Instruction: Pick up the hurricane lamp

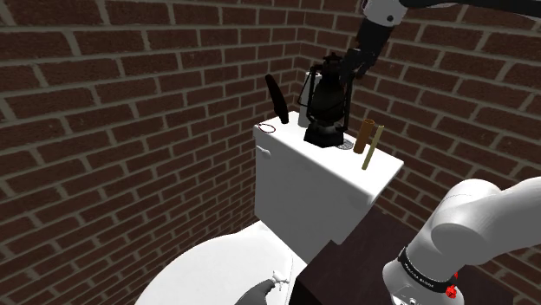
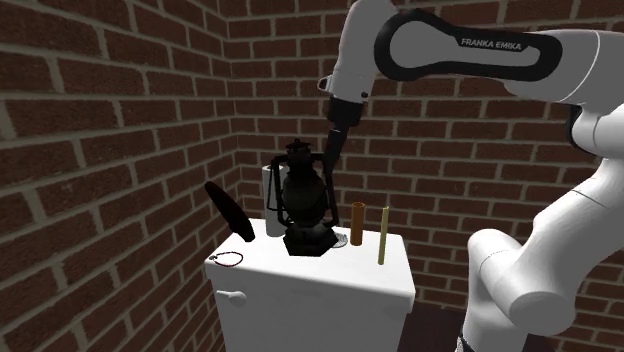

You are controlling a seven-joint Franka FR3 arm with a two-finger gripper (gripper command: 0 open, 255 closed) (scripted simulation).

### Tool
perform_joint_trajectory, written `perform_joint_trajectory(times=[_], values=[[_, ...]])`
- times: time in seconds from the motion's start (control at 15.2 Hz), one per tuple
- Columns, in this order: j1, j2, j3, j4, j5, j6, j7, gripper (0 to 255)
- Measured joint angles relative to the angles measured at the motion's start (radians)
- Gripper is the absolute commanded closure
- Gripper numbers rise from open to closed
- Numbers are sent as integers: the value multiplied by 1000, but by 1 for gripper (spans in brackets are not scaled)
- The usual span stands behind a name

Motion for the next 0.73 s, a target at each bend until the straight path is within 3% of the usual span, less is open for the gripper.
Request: perform_joint_trajectory(times=[0.26, 0.73], values=[[-15, 89, -35, 130, 18, -20, 4, 0], [-19, 68, -41, 39, 18, 54, 6, 0]])
